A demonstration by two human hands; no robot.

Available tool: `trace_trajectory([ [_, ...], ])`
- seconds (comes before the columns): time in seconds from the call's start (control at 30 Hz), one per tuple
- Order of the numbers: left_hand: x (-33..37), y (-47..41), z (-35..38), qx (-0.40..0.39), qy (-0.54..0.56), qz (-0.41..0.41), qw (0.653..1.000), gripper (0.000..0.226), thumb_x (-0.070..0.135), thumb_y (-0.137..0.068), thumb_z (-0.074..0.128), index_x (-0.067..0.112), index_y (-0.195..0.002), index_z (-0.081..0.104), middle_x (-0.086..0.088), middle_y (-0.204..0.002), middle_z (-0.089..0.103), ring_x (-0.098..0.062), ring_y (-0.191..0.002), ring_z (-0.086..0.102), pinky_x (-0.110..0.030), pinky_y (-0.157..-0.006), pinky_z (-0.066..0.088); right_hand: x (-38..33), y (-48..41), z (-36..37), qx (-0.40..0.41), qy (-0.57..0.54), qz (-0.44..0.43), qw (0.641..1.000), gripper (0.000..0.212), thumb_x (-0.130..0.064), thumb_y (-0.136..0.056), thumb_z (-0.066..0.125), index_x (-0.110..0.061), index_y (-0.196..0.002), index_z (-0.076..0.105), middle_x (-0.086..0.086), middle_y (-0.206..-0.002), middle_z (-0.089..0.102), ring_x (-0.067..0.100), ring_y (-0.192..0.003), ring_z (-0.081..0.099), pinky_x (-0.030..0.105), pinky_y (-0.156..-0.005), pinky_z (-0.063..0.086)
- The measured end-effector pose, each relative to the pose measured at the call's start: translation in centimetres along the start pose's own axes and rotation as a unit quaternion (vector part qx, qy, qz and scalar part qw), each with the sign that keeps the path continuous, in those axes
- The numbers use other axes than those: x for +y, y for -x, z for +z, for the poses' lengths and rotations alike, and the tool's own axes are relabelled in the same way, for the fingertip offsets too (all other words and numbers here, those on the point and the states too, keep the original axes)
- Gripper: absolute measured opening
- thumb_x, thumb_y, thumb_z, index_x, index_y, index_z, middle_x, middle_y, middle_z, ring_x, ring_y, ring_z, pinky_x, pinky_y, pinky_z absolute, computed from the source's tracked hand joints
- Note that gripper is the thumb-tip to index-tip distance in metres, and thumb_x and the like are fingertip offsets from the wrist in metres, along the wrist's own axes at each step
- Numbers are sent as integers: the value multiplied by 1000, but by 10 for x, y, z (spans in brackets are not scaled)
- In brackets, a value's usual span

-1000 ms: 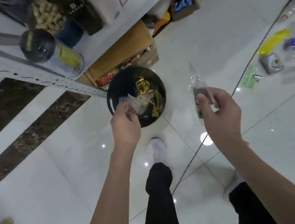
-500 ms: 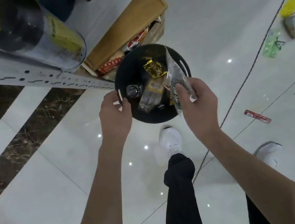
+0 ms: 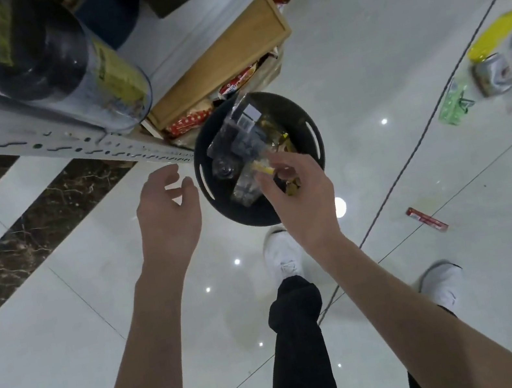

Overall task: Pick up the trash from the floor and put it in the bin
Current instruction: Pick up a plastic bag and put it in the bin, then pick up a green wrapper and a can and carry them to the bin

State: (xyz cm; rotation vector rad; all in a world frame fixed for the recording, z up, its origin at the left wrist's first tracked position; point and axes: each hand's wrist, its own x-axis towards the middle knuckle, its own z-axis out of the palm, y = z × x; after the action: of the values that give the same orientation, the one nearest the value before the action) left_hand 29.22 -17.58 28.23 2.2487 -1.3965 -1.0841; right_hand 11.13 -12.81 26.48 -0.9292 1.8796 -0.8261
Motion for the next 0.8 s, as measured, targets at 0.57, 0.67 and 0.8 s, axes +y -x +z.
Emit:
trace_trajectory([
  [0.57, 239, 125, 233, -33, -16, 116, 993, 31, 26, -98, 57, 13, -126, 60, -5, -117, 64, -18, -102, 60, -32, -88, 47, 70, -77, -370, 161, -57, -20, 985, 33, -26, -86, 82, -27, -116, 68, -13, -113, 66, 7, -101, 63, 12, -86, 43],
  [0.67, 287, 165, 299, -46, -2, 104, 994, 30, 25, -98, 58, 15, -126, 60, -2, -119, 62, -16, -102, 59, -29, -82, 44, 96, -99, -463, 173, -33, -15, 984, 35, -24, -86, 83, -19, -118, 68, -7, -114, 66, 12, -101, 64, 21, -88, 48],
  [0.8, 334, 198, 376, -62, 41, 89, 993, 31, 28, -98, 57, 21, -129, 58, 6, -124, 59, -8, -106, 59, -21, -79, 43, 136, -125, -553, 183, -2, -15, 983, 37, -26, -85, 83, -20, -118, 67, -7, -116, 66, 11, -101, 63, 17, -86, 46],
])
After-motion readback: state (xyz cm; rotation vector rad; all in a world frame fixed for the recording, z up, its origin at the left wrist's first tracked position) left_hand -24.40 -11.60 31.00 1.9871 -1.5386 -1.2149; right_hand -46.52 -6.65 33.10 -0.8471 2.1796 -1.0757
